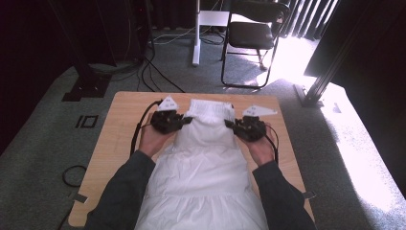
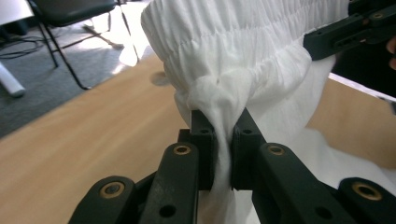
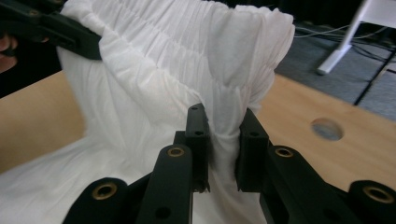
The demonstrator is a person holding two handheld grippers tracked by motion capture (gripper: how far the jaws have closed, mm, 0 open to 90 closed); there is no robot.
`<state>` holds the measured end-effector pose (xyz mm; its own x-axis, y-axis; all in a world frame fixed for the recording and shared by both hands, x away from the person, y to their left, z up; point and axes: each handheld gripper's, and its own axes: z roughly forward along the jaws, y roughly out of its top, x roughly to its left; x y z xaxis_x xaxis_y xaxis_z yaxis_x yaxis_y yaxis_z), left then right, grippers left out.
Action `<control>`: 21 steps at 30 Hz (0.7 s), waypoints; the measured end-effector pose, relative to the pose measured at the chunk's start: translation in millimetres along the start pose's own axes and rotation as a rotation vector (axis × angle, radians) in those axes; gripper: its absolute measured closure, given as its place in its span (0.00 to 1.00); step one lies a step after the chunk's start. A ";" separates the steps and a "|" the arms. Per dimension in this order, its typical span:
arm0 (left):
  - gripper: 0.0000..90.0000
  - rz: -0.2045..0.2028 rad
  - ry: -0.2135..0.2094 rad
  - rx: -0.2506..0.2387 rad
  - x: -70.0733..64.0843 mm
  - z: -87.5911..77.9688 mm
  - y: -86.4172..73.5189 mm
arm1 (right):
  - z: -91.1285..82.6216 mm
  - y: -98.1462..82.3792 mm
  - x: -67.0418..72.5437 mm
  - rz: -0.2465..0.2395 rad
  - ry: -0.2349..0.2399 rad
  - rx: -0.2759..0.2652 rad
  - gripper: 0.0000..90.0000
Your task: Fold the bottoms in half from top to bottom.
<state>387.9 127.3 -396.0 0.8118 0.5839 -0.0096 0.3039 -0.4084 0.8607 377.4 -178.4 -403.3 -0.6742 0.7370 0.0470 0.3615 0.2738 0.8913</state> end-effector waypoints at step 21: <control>0.90 -0.004 -0.075 0.337 -73.3 23.7 -150.7 | 16.6 -147.3 68.4 0.004 0.085 0.341 0.86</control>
<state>294.4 129.4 -537.1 0.8409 0.5377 -0.0607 0.4445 -0.6224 0.6442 288.8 -158.0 -538.9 -0.7183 0.6884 0.1003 0.5487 0.4721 0.6899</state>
